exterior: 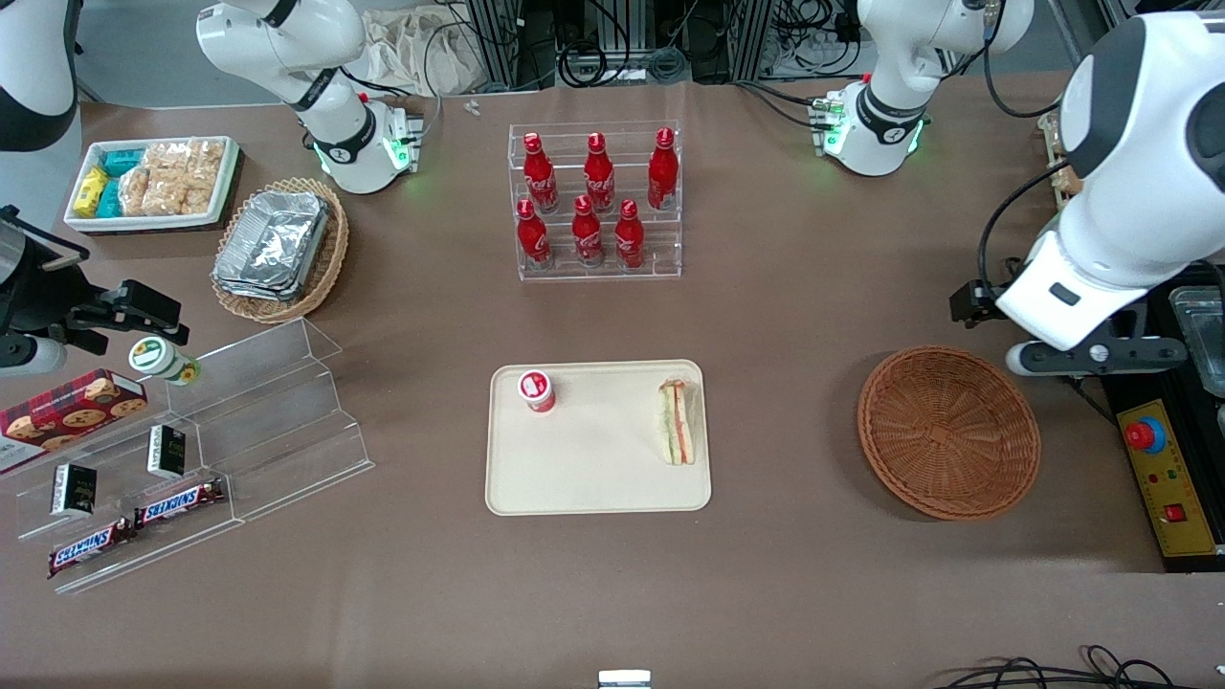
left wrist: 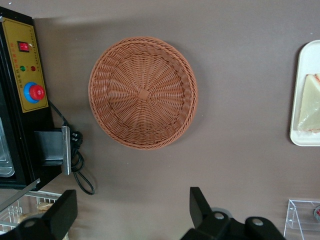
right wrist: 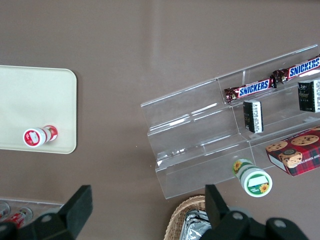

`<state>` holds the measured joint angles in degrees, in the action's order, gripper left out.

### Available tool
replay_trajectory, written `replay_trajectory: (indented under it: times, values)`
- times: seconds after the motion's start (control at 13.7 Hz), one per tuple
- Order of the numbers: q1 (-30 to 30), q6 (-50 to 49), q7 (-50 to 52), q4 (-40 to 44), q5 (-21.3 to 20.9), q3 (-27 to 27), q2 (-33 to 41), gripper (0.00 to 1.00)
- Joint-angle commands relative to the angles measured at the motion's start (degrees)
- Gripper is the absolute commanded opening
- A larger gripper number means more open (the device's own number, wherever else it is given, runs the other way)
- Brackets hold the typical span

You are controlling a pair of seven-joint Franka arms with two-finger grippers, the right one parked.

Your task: Place sandwich from basket to tray

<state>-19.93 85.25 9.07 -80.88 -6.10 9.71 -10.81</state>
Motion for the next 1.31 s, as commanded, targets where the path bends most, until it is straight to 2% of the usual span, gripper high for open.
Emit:
replay_trajectory:
  times: [0.0, 0.88, 1.09, 1.24]
  values:
    - [0.0, -1.3, -0.7, 0.3, 2.1, 1.1, 1.3, 0.99]
    - [-3.5, -0.5, 4.0, 0.1, 1.0, -3.7, 0.9, 0.99]
    - [2.5, -0.5, 2.8, 0.1, 1.9, -6.2, 1.1, 1.0]
    - [10.3, -0.5, 1.7, 0.3, 1.7, -13.0, 1.3, 1.0]
